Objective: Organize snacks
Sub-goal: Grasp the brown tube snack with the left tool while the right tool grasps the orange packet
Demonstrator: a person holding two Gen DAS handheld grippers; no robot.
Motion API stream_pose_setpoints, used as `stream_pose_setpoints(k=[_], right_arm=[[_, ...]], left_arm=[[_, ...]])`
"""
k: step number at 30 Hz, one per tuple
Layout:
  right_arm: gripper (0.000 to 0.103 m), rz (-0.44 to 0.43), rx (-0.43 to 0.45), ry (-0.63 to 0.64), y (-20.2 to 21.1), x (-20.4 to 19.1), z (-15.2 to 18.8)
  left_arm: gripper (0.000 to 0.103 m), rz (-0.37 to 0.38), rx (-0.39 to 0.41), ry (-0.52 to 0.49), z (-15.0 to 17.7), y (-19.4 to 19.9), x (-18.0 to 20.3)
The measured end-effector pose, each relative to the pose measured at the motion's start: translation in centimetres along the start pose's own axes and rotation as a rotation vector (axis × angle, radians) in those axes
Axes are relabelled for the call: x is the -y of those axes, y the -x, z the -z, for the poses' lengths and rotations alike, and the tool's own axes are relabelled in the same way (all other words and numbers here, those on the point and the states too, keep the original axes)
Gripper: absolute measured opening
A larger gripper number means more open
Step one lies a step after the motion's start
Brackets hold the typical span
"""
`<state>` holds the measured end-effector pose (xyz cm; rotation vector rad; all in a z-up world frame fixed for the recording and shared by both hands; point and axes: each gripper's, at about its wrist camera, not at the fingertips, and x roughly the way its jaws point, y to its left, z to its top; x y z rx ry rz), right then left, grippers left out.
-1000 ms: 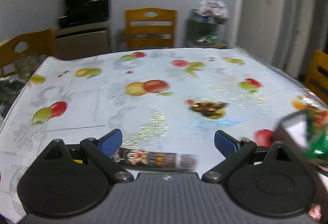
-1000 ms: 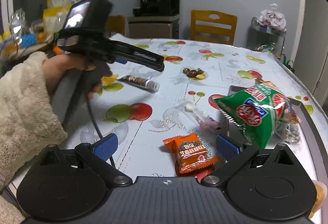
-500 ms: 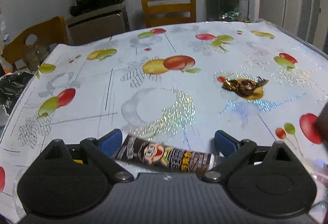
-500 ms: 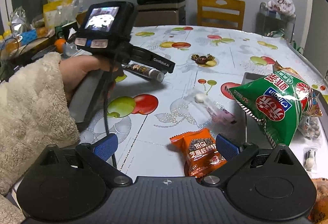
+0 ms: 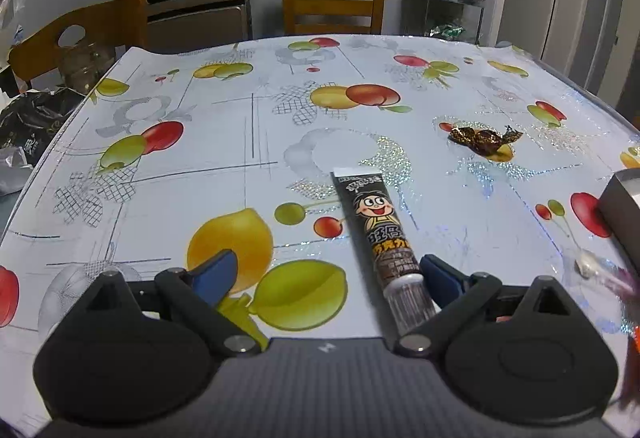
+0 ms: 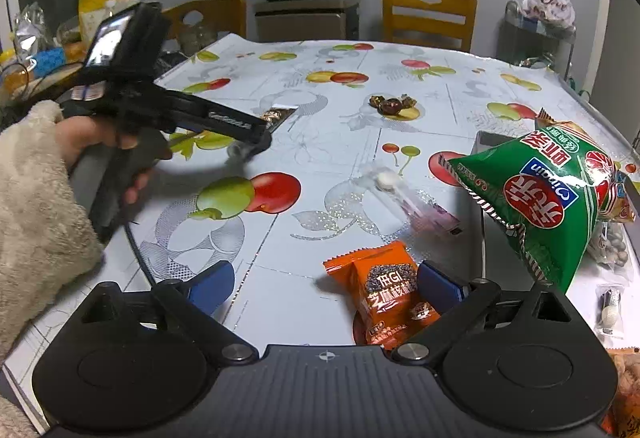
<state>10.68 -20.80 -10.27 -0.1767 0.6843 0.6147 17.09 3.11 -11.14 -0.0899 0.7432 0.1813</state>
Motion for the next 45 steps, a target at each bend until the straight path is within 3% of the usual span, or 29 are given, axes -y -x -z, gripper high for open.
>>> stream_pose_setpoints(k=[3,6,10,12,20,22,24,28,31,33,35,40,41,42,45], right_arm=[[0.082,-0.024,0.01,0.026,0.2,-0.4,-0.1],[0.078,-0.111,0.031,0.033,1.0,-0.8,-0.2],[0.079,-0.022,0.041,0.043,0.9,-0.6,-0.2],[0.079,-0.002,0.031,0.031,0.6,0.0,-0.2],[0.078,0.057,-0.017,0.02,-0.8,0.9,-0.2],[0.074,0.054,-0.04,0.031,-1.0,0.6,-0.2],[0.063,0.028,-0.056,0.047,-1.0,0.2,0.0],[0.062,0.025,-0.068,0.046,-1.0,-0.5,0.0],[0.062,0.037,-0.067,0.032,-1.4,-0.6,0.0],[0.062,0.049,-0.06,0.029,-1.5,-0.8,0.1],[0.062,0.06,-0.055,0.022,-1.6,-0.9,0.1],[0.06,0.072,-0.033,0.006,-1.5,-1.0,0.6],[0.057,0.073,-0.027,0.005,-1.4,-1.0,0.7],[0.044,0.078,-0.017,0.003,-1.3,-1.1,0.7],[0.039,0.082,0.005,-0.011,-0.9,-1.0,1.0]], left_arm=[[0.098,0.006,0.021,-0.009,0.2,0.0,0.3],[0.098,0.033,0.036,-0.018,0.3,0.0,0.5],[0.092,0.055,0.048,-0.053,0.3,0.0,1.4],[0.083,0.075,0.062,-0.069,0.3,0.1,1.8],[0.08,0.104,0.072,-0.078,0.0,-0.4,2.4],[0.071,0.118,0.078,-0.081,0.1,-0.3,2.3],[0.06,0.129,0.084,-0.086,0.1,-0.2,2.3],[0.057,0.144,0.087,-0.083,0.0,-0.2,2.2],[0.048,0.139,0.09,-0.073,-0.1,-0.3,2.0],[0.032,0.144,0.094,-0.061,-0.1,-0.2,1.7],[0.023,0.157,0.095,-0.043,-0.1,-0.2,1.3],[0.02,0.189,0.094,-0.059,0.0,0.0,1.3],[0.02,0.196,0.093,-0.065,0.1,0.0,1.3],[0.02,0.204,0.093,-0.07,0.1,0.1,1.4],[0.02,0.212,0.094,-0.075,0.3,0.3,1.5]])
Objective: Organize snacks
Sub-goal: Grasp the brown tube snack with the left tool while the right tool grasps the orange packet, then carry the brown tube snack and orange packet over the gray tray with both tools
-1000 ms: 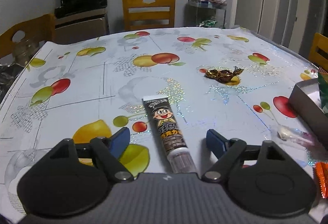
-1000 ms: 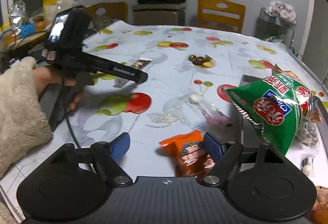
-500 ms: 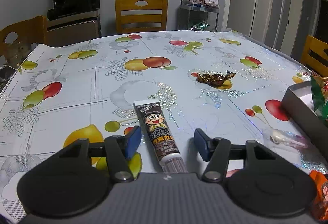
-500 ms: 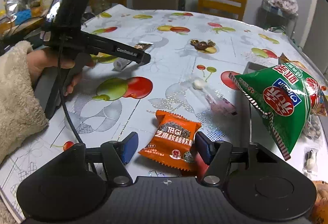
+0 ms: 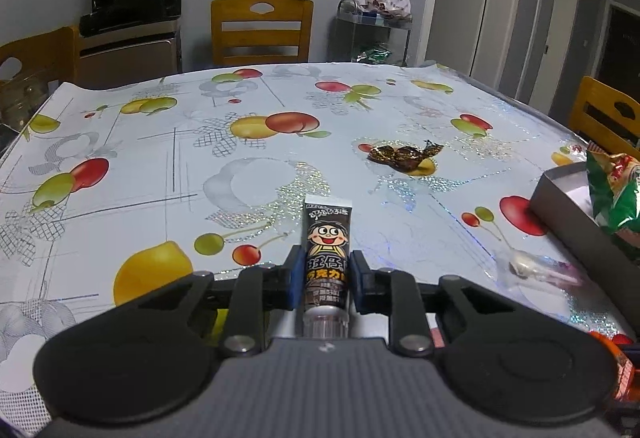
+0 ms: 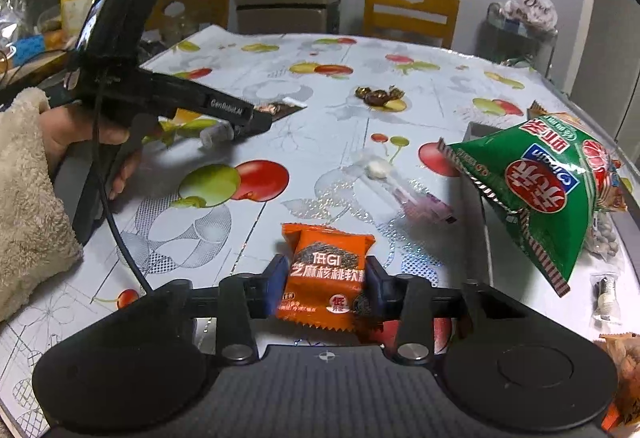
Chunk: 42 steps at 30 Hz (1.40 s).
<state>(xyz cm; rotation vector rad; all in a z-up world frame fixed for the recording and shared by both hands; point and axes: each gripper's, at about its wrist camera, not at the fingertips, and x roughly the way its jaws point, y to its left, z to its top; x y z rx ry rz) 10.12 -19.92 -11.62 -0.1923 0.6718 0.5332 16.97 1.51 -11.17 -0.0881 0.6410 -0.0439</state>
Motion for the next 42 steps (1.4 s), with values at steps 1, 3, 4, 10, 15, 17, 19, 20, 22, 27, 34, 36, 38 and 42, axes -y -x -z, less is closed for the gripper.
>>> stream_pose_setpoints(k=[1,3,4,10,15,17,19,20,22,27,34,36,38,42], right_arm=[[0.039,0.003,0.006,-0.001,0.1,0.0,0.1],[0.038,0.009,0.014,-0.009,0.2,0.1,0.1],[0.038,0.006,0.018,-0.019,0.4,0.3,0.2],[0.038,0.004,0.078,-0.038,1.9,0.7,0.1],[0.038,0.004,0.112,-0.033,2.9,0.9,0.1],[0.038,0.008,0.124,-0.027,3.3,0.9,0.1],[0.038,0.007,0.134,-0.023,3.7,0.8,0.0],[0.038,0.006,0.139,-0.024,3.9,0.9,0.0],[0.038,0.004,0.147,-0.026,4.4,1.0,0.0],[0.038,0.003,0.172,-0.032,5.6,1.7,0.0],[0.038,-0.008,0.202,-0.028,7.4,3.0,0.2],[0.038,-0.007,0.211,-0.034,7.7,3.5,0.2],[0.038,-0.006,0.219,-0.039,8.0,4.0,0.2],[0.038,-0.004,0.232,-0.05,8.4,4.9,0.1]], left_arm=[[0.02,0.002,0.002,0.001,0.1,0.1,0.0],[0.02,0.004,0.003,0.002,0.1,0.2,0.1],[0.02,0.006,0.004,0.001,0.2,0.3,0.2],[0.02,0.017,0.028,-0.003,0.3,0.9,0.6],[0.02,0.043,0.058,0.001,0.1,1.8,1.0],[0.02,0.049,0.065,0.0,0.0,2.1,1.2],[0.02,0.06,0.071,-0.004,-0.2,2.5,1.5],[0.02,0.062,0.074,-0.004,-0.2,2.7,1.6],[0.02,0.061,0.083,-0.013,-0.4,3.2,2.0],[0.02,0.059,0.108,-0.032,-0.5,4.8,3.1],[0.02,0.056,0.1,-0.034,0.2,6.9,4.4],[0.02,0.052,0.104,-0.042,0.3,7.6,4.8],[0.02,0.054,0.107,-0.047,0.4,8.2,5.2],[0.02,0.052,0.121,-0.073,0.2,9.5,6.3]])
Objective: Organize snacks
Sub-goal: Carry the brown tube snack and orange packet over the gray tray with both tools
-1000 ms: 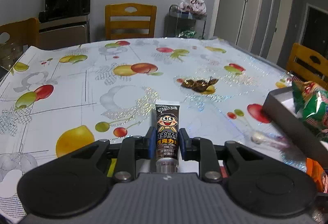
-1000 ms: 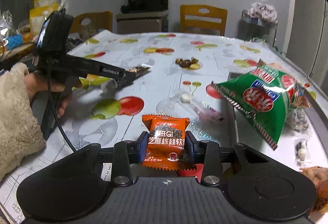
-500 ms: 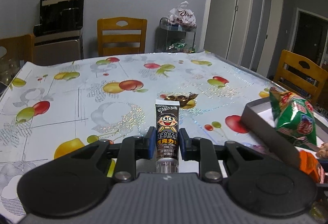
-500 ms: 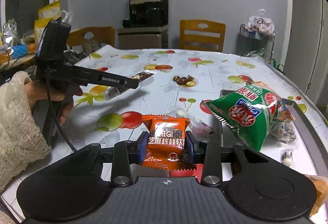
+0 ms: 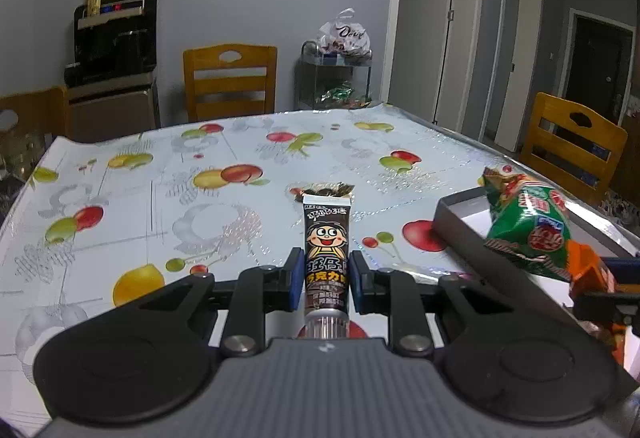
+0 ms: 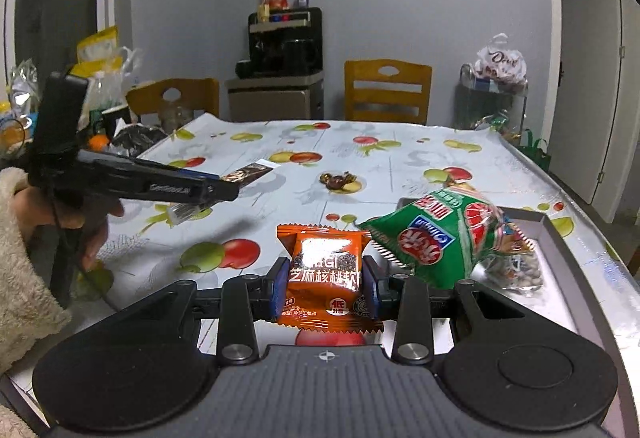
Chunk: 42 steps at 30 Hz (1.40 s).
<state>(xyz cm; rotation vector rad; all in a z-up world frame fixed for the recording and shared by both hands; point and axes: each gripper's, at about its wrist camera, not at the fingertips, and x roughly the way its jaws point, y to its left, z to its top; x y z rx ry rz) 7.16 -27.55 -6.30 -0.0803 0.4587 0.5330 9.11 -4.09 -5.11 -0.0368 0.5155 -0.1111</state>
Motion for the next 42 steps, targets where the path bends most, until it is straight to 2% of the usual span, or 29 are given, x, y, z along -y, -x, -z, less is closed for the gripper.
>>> stream_pose_setpoints(k=[12,23,34,42], right_arm=[[0.038,0.024,0.053,-0.012,2.4,3.0,-0.2],[0.038,0.143,0.1,-0.123,5.6,9.4,0.3],[0.038,0.202,0.047,-0.179,6.5,13.3,2.7],[0.038,0.191,-0.016,-0.226,6.6,14.6,4.4]], left_arm=[[0.02,0.04,0.057,-0.062,-1.7,2.8,3.5],[0.02,0.183,0.095,-0.156,-3.2,4.4,9.5],[0.02,0.392,0.021,-0.262,-1.9,3.8,17.2],[0.02,0.471,-0.047,-0.333,-0.2,2.9,20.8]])
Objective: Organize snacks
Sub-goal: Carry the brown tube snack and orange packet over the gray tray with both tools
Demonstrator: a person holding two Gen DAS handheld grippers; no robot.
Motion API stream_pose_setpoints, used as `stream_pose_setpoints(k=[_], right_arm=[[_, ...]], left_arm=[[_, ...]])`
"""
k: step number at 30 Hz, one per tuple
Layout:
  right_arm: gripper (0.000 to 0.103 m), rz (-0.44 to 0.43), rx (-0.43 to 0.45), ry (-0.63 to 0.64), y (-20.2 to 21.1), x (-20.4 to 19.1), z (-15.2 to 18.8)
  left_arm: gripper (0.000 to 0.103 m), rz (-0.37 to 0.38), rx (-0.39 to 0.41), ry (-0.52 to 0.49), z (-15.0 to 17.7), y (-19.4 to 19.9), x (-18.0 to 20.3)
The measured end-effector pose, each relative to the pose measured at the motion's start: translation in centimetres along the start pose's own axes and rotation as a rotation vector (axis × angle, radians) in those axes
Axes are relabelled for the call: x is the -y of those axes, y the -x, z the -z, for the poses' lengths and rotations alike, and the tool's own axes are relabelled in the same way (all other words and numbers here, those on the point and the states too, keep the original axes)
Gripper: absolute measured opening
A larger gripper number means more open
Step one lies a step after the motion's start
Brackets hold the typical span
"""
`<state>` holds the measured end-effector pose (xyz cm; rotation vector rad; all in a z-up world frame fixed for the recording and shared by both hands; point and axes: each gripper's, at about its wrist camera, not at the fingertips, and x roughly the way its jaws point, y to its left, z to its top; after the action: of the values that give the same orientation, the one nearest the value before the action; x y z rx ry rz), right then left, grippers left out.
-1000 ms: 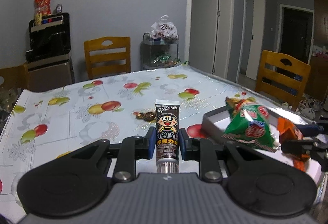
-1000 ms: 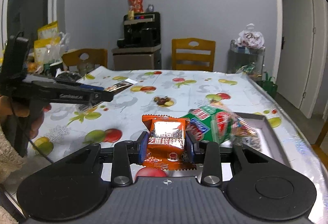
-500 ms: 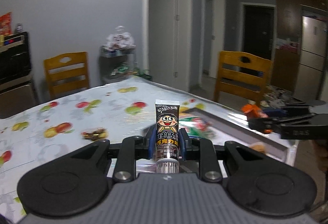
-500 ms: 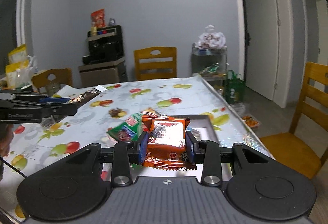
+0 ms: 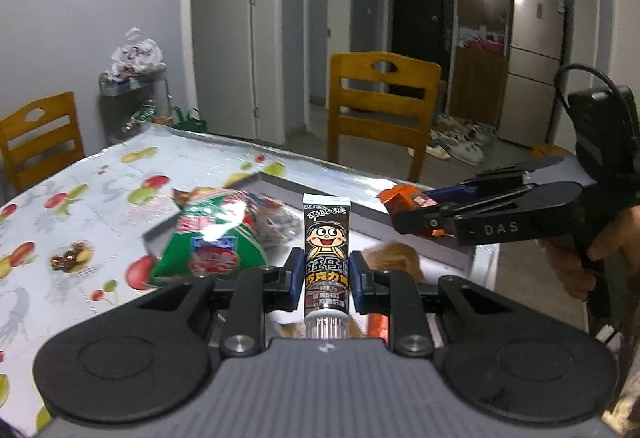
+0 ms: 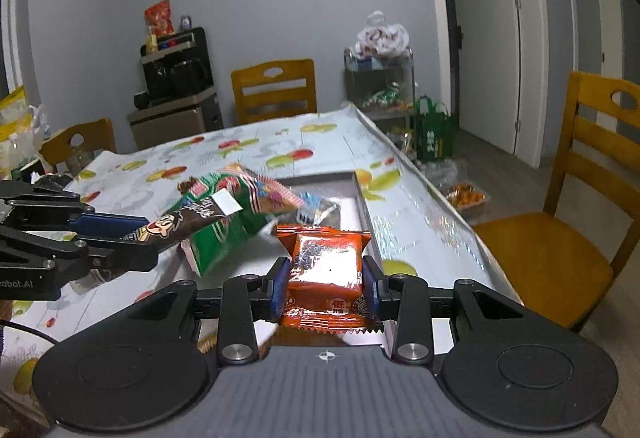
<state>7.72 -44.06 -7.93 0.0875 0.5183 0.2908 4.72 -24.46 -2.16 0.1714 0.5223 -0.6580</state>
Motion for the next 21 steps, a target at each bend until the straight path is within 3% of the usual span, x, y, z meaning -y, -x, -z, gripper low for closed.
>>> stream_pose_setpoints(k=[16,21], right_arm=[[0.038,-0.072,-0.064,-0.015,-0.8,0.3,0.5],[0.038,-0.04,-0.035,-0.025,-1.2,0.3,-0.2]], left_arm=[[0.02,0.034,-0.113,-0.029,1.4,-4.4,0.9],[0.02,0.04,-0.129,-0.027,1.7,-4.8,1.1]])
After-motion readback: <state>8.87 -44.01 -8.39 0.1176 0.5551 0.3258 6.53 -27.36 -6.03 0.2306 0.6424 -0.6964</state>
